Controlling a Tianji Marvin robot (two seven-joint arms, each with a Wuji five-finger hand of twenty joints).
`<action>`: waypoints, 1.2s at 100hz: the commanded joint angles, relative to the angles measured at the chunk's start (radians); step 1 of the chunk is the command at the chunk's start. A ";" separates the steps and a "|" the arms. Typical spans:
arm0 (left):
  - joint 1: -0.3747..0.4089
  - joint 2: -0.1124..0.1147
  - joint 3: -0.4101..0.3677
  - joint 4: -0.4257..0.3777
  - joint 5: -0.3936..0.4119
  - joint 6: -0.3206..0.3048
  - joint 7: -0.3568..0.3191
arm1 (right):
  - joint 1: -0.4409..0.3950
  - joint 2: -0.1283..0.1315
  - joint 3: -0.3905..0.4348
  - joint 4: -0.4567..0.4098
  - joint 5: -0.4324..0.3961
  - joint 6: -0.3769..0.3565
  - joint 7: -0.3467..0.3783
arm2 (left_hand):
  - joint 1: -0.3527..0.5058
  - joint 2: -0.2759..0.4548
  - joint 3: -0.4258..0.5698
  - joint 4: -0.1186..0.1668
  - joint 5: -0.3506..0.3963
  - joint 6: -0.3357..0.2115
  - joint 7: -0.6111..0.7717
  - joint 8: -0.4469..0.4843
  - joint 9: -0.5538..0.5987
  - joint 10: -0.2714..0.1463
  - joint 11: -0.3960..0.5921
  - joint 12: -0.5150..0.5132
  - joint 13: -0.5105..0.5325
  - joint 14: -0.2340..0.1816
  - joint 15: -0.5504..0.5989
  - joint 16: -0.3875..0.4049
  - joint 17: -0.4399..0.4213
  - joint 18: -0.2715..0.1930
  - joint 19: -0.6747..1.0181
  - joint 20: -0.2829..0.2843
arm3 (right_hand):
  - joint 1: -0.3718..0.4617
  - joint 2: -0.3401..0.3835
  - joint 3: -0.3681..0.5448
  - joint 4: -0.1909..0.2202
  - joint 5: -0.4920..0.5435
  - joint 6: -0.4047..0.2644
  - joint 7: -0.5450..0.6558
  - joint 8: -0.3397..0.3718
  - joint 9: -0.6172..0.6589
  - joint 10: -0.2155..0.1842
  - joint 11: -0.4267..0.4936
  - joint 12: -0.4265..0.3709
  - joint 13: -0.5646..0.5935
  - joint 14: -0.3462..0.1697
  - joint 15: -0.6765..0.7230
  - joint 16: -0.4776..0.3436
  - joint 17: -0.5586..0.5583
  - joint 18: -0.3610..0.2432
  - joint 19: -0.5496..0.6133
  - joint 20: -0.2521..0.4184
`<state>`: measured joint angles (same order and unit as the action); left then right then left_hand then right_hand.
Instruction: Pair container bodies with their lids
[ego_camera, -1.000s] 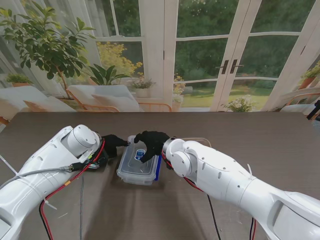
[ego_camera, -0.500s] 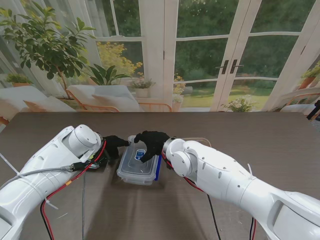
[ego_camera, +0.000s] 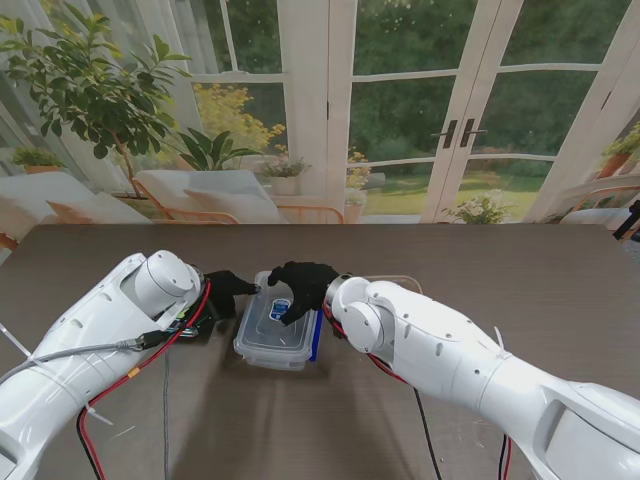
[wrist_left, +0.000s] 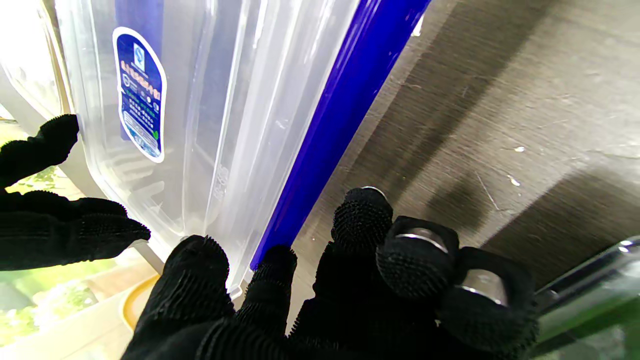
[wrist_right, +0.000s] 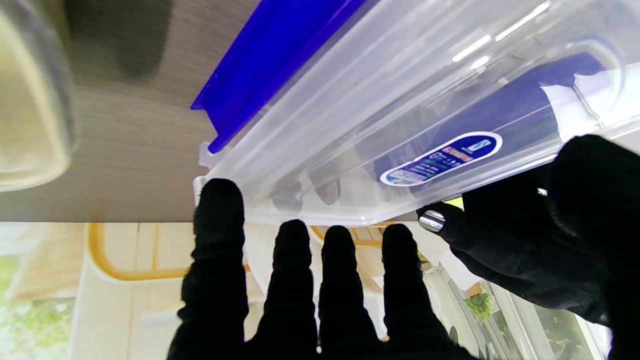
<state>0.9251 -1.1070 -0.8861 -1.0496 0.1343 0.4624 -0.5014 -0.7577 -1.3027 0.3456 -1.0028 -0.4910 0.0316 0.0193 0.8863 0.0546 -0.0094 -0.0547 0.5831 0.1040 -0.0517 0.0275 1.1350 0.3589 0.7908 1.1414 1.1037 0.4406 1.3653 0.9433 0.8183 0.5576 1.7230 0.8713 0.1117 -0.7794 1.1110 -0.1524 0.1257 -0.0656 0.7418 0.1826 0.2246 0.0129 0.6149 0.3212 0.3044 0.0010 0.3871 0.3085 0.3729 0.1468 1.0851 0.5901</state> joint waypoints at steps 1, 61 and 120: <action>0.017 0.007 -0.007 -0.010 0.005 0.011 -0.026 | -0.028 -0.007 -0.020 0.022 0.003 -0.007 0.033 | 0.022 -0.026 -0.004 0.017 0.105 0.120 0.171 0.086 -0.020 0.047 -0.004 -0.007 -0.009 0.073 -0.004 0.010 -0.011 0.017 0.008 0.022 | 0.015 0.013 -0.015 -0.012 -0.041 -0.008 0.006 0.006 -0.013 -0.012 0.006 0.010 0.047 0.032 0.029 0.016 -0.406 -0.119 -0.354 -0.107; 0.142 0.066 -0.142 -0.211 0.102 0.058 -0.084 | -0.026 -0.009 -0.028 0.021 -0.001 -0.010 0.034 | 0.022 -0.028 -0.001 0.017 0.134 0.147 0.193 0.102 -0.006 0.057 -0.030 -0.040 -0.006 0.092 -0.040 -0.011 -0.014 0.028 -0.004 0.025 | 0.013 0.013 -0.019 -0.012 -0.041 -0.013 -0.005 0.001 -0.016 -0.014 0.005 0.009 0.047 0.034 0.028 0.015 -0.406 -0.119 -0.354 -0.107; 0.332 0.109 -0.254 -0.449 0.109 0.226 -0.125 | -0.050 0.018 0.002 -0.047 -0.039 0.000 0.015 | 0.004 -0.019 -0.005 0.018 0.088 0.222 0.107 0.059 0.003 0.073 -0.102 -0.094 -0.012 0.121 -0.117 -0.037 -0.019 0.059 -0.031 0.021 | 0.003 -0.010 -0.005 -0.019 -0.040 -0.017 -0.009 -0.001 -0.021 -0.017 0.003 0.009 0.046 0.056 0.020 0.014 -0.406 -0.110 -0.353 -0.105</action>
<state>1.2397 -0.9952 -1.1416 -1.4934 0.2500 0.6795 -0.6210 -0.7785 -1.2855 0.3565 -1.0373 -0.5252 0.0321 0.0146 0.8864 0.0537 -0.0099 -0.0554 0.6941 0.3107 0.0824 0.1041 1.1247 0.3877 0.6993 1.0617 1.0859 0.4802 1.2743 0.9191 0.7829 0.5978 1.6723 0.8727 0.1117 -0.7670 1.1088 -0.1524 0.1257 -0.0673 0.7415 0.1826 0.2246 0.0128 0.6149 0.3212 0.3039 0.0214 0.3567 0.3061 0.3396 0.1512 1.0531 0.5899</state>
